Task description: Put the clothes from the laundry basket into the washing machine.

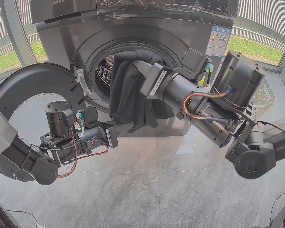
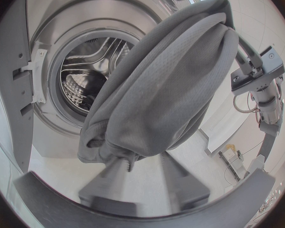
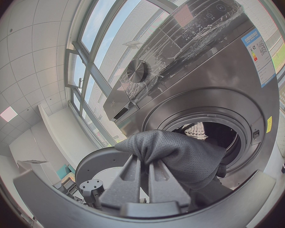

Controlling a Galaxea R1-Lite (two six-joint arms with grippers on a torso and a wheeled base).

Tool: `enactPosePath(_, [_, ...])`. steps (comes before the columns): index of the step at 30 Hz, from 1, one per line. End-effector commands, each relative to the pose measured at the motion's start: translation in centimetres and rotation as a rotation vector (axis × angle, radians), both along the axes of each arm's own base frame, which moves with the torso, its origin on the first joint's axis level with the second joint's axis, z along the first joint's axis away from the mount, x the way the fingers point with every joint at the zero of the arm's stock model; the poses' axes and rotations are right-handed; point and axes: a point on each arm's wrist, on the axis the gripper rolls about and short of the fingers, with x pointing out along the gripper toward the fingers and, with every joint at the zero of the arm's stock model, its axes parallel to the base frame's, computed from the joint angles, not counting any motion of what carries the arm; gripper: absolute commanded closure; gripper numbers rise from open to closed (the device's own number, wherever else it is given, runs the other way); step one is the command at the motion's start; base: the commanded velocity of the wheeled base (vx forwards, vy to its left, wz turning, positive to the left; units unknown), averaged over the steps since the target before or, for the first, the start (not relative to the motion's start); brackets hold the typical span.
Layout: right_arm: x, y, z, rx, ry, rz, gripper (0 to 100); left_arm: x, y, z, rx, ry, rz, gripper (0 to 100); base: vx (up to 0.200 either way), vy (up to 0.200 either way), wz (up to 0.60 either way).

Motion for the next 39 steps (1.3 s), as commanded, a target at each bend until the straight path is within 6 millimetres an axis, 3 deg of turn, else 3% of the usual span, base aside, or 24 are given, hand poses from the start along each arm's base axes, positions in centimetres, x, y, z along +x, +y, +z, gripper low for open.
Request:
enactPosePath(1, [0.0, 0.0, 0.0, 0.002, -0.001, 0.000, 100, -0.7, 0.1, 0.8, -0.017, -0.032, -0.005, 100, 0.000, 0.000, 0.00])
enactPosePath(10, [0.0, -0.1, 0.0, -0.002, 0.000, -0.002, 100, -2.8, 0.5, 1.5, -0.037, -0.070, -0.026, 100, 0.000, 0.000, 0.00])
enactPosePath(11, [0.0, -0.1, -0.2, -0.005, 0.003, -0.003, 100, -4.0, 0.8, 1.9, -0.042, -0.078, -0.039, 100, 0.000, 0.000, 0.00])
enactPosePath(19, [0.0, -0.1, -0.1, -0.004, 0.002, -0.002, 100, -4.2, 0.9, 1.4, -0.027, -0.056, -0.017, 100, 0.000, 0.000, 0.00])
enactPosePath(20, [0.0, -0.1, -0.1, -0.005, 0.001, -0.002, 100, -3.8, 0.7, 1.0, -0.021, -0.046, -0.016, 0, 0.000, 0.000, 0.00])
enactPosePath(29, [0.0, 0.0, -0.2, -0.009, 0.002, -0.001, 100, -2.4, 0.0, -0.2, -0.007, -0.021, 0.006, 0, 0.000, 0.000, 0.00])
enactPosePath(39, [0.0, 0.0, 0.1, -0.002, -0.006, -0.001, 100, -2.5, 0.4, -2.3, 0.032, 0.052, 0.016, 0, 0.000, 0.000, 0.00])
